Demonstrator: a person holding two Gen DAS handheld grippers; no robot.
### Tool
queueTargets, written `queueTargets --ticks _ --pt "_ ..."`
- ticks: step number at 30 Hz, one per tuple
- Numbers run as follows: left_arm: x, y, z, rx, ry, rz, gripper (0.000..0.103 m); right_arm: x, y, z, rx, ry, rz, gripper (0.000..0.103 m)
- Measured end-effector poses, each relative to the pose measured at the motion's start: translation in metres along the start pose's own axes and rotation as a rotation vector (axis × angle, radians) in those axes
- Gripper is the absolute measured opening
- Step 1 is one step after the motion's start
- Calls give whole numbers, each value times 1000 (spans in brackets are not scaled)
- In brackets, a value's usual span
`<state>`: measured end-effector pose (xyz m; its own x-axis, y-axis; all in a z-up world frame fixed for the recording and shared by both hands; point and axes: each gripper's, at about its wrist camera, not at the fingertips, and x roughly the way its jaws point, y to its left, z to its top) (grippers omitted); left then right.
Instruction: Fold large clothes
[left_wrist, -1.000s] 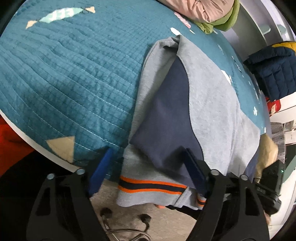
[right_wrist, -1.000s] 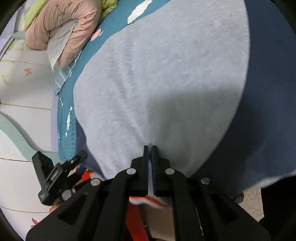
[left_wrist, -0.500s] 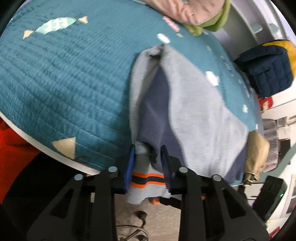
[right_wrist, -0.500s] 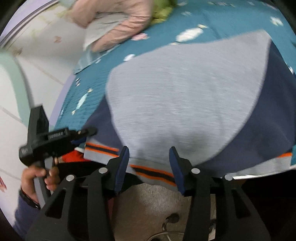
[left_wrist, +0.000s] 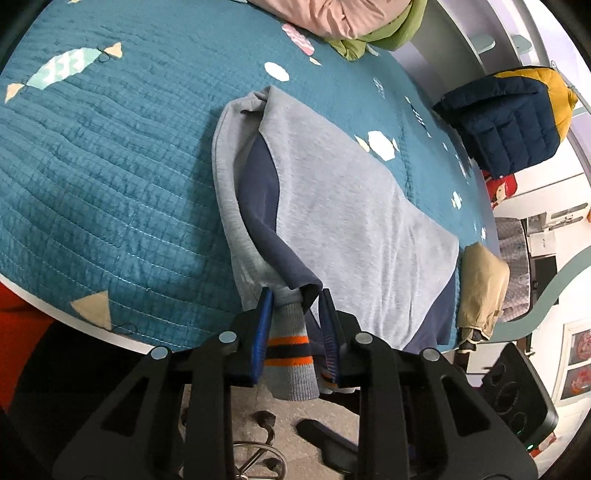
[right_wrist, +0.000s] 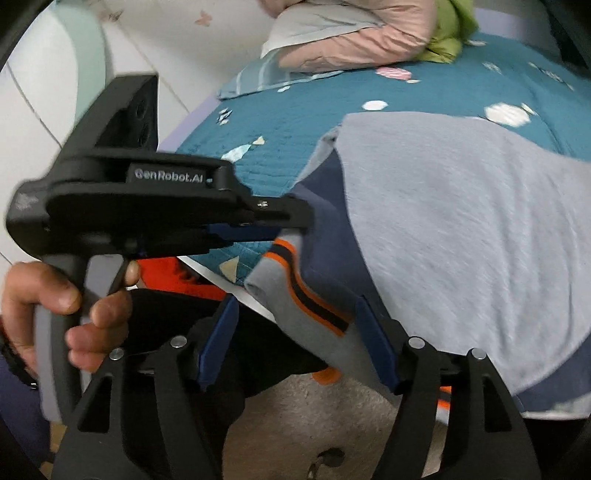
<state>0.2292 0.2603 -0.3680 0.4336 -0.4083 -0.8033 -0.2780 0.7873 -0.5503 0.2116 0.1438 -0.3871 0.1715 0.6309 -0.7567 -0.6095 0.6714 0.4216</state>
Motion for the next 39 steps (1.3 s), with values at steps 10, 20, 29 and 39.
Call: queueTargets --ticks 10,20,29,39 --pt "2 7 9 38 39 -22 24 47 19 13 -180 -14 -118 48" --pt "-36 -3 16 28 -55 -177 77 20 -12 28 24 -81 -75 12" --pt "-50 -59 10 136 -182 -150 89 -102 -92 26 358 -302 16 12" --pt "70 -118 -30 235 -11 74 89 -182 -195 -60 703 -375 -114 13"
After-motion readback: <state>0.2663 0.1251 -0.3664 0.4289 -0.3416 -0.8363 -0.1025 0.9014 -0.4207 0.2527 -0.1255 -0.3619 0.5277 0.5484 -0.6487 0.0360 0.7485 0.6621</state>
